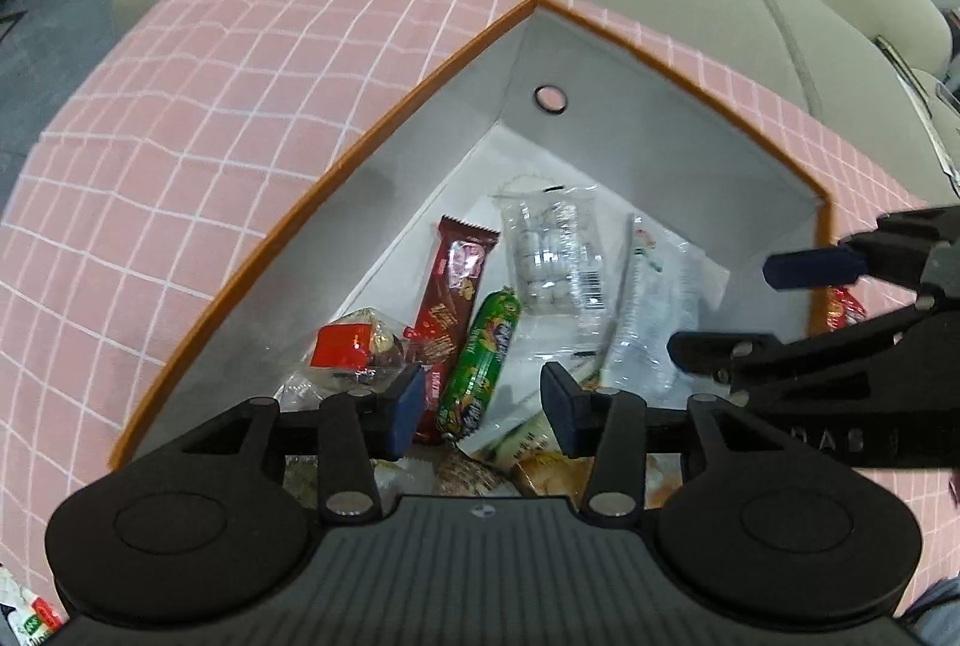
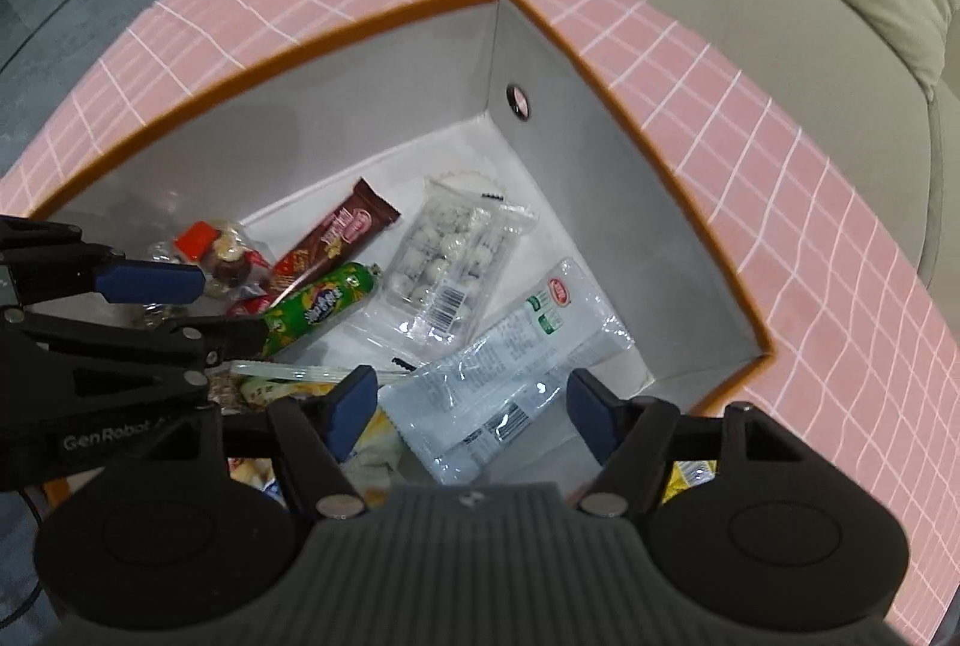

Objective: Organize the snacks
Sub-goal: 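Move both tools back over the yellow and red snack bags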

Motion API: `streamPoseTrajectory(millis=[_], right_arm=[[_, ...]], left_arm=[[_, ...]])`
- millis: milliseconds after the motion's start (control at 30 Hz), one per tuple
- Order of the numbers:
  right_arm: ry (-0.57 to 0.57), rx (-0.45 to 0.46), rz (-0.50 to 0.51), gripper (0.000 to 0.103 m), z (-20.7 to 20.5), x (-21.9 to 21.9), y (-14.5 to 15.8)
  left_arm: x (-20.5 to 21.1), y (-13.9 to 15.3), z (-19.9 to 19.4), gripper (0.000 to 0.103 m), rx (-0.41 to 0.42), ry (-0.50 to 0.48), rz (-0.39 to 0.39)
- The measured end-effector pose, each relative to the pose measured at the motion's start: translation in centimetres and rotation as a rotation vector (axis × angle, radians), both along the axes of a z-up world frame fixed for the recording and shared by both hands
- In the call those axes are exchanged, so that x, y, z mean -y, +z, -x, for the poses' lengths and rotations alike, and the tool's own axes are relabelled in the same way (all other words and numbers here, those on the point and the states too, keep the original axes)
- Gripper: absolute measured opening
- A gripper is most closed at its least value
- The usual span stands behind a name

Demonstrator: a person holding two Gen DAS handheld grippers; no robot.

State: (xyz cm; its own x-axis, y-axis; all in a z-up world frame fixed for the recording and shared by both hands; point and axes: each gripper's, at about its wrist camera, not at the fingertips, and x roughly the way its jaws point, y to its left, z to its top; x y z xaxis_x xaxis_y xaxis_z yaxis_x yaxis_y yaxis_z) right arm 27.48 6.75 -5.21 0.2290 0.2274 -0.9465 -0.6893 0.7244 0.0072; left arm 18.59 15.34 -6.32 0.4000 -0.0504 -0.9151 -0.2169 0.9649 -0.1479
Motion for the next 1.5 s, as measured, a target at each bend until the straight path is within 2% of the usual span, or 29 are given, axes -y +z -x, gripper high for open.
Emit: streamPoseTrajectory(millis=[200,367,500,633,700,767,967,1100,1233,1333,1500], right_arm=[[-0.038,0.082,-0.132,0.064,1.2,2.8,4.2],[-0.083,0.205,-0.25,0.063,3.3,6.2,8.0],[-0.123,0.322,-0.355,0.063,5.7,10.0,10.4],[-0.149,0.501,-0.376,0.063,8.9,13.9,11.0],[-0.178,0.563,-0.373,0.063,10.4,15.8,10.6],[-0.222,0.586,-0.38,0.063,11.6,17.6,9.9],[-0.361,0.579,-0.361,0.063,14.4,22.9,5.8],[-0.437,0.493,-0.31,0.059,15.2,25.3,1.6],[-0.488,0.428,-0.267,0.057,15.4,27.1,-1.9],[-0.515,0.39,-0.265,0.056,14.4,27.7,-3.5],[-0.556,0.326,-0.311,0.056,12.2,27.8,-5.3]], left_arm=[[2.4,4.0,1.8,0.053,0.097,-0.054,-0.041],[5.0,7.7,3.4,0.053,0.256,-0.093,-0.043],[7.4,9.7,4.5,0.053,0.353,-0.109,-0.075],[10.0,10.8,5.7,0.053,0.449,-0.119,-0.135],[11.2,10.9,6.2,0.053,0.486,-0.122,-0.141],[12.6,10.6,6.4,0.053,0.499,-0.126,-0.141],[16.9,7.7,6.6,0.053,0.496,-0.215,-0.127],[19.3,4.8,6.2,0.053,0.437,-0.273,-0.112],[20.7,2.3,5.5,0.053,0.362,-0.282,-0.104],[21.1,0.8,4.9,0.053,0.337,-0.272,-0.101],[21.6,-2.3,3.4,0.053,0.328,-0.276,-0.154]])
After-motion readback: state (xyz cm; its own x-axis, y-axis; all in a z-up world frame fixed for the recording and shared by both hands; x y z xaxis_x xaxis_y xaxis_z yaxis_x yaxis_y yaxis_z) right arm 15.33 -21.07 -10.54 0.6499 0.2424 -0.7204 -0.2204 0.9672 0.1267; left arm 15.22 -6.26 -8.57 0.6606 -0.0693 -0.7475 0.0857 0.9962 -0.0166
